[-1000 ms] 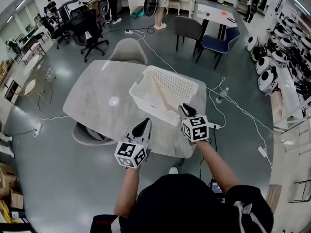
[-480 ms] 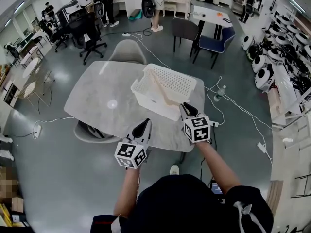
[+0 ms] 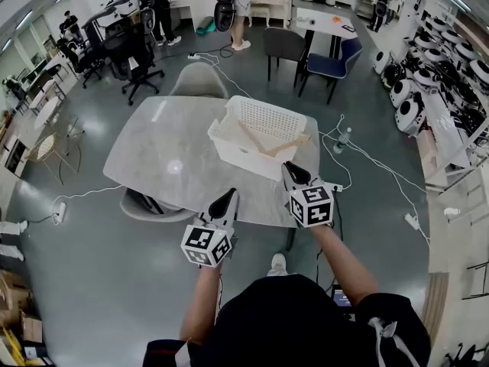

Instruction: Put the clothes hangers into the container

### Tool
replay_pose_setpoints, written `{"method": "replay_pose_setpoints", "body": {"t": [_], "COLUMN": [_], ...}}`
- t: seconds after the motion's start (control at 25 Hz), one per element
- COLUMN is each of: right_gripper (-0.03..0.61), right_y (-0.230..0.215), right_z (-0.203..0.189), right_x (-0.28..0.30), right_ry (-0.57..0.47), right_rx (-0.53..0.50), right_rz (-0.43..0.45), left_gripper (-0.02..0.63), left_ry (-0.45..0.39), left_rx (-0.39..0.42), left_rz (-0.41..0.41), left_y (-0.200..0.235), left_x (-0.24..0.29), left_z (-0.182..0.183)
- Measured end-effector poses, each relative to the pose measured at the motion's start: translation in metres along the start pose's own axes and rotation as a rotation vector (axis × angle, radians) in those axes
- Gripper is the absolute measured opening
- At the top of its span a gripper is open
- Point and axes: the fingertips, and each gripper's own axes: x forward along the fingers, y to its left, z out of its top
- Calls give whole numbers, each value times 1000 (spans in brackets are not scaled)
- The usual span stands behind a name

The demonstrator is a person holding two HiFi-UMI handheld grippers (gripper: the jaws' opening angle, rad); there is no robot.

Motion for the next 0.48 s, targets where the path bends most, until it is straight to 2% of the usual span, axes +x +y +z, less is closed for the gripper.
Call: {"method": "replay_pose_setpoints", "body": {"t": [0.48], "right_gripper": [26], "right_y": [34], "right_z": [-6], "right_x": [-44], "right_ry": [-16], "right_rx": [-14], "right_rz": [-15], "left_gripper": [5], "left_ry": [-6], "left_rx": [-7], "left_rz": [-22], "left_y": [-19], "left_x": [-41], "left_z": [-10]}}
